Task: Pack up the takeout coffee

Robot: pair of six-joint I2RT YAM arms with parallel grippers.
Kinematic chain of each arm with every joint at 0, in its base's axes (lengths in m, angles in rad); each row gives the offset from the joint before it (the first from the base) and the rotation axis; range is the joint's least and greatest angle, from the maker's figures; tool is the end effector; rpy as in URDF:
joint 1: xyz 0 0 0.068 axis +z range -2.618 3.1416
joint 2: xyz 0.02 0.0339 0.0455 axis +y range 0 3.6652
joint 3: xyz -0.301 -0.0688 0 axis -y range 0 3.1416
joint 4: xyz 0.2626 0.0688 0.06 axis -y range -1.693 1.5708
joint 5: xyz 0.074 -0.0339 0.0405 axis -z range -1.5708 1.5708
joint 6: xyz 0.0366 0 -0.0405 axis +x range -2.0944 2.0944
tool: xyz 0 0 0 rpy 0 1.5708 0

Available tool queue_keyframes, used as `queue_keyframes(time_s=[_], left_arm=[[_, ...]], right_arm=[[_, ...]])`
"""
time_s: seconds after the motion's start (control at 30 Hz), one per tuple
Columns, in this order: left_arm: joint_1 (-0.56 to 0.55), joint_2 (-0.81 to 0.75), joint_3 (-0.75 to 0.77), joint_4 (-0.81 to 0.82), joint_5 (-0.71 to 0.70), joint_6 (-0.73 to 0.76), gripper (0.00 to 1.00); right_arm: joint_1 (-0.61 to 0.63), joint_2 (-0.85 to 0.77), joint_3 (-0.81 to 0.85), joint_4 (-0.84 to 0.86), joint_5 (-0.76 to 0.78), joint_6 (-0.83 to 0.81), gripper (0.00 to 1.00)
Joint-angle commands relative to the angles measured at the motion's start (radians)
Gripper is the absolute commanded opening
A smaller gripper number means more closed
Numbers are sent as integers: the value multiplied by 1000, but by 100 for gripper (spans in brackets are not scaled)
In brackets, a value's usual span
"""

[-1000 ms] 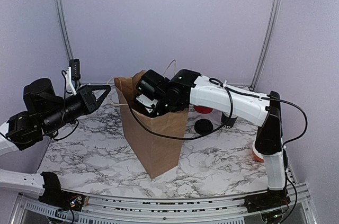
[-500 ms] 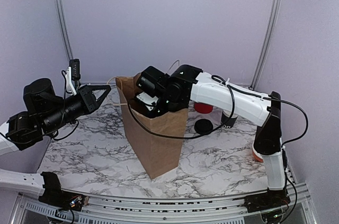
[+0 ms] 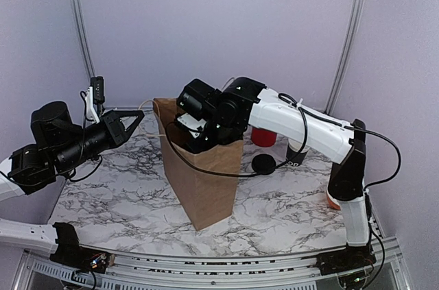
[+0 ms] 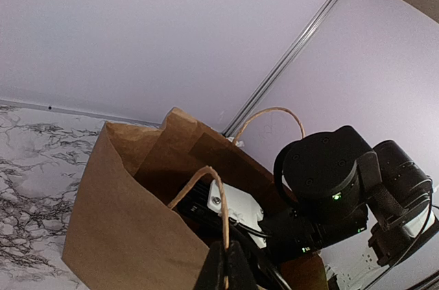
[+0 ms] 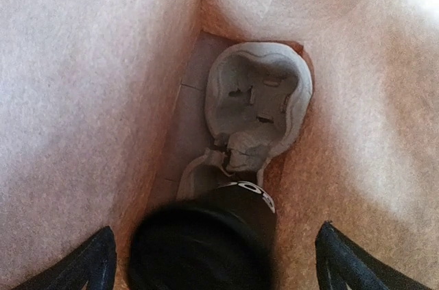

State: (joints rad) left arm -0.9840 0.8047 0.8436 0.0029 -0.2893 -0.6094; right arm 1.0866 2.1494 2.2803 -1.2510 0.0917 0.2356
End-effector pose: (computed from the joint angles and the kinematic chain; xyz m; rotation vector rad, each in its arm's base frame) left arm 0.1086 -0.1444 0.4051 0.0594 1.6247 -1.0347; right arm 0.2288 0.4279 0.3599 -1.0953 2.4861 0.2840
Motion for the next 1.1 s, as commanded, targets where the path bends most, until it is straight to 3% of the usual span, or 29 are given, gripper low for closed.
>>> queue_keyframes(time_s=[0.0,0.67,1.07], left_arm=[[-4,4,6,31,-10,7,0],[-4,20,17,31,-4,-4,0],[-4,27,30,27,-18,-6,0]], right_arm=[[9,-17,46,-10,23,5,99],[9,-67,102,26,57,-2,100],[9,-136,115,142,37,-45,100]])
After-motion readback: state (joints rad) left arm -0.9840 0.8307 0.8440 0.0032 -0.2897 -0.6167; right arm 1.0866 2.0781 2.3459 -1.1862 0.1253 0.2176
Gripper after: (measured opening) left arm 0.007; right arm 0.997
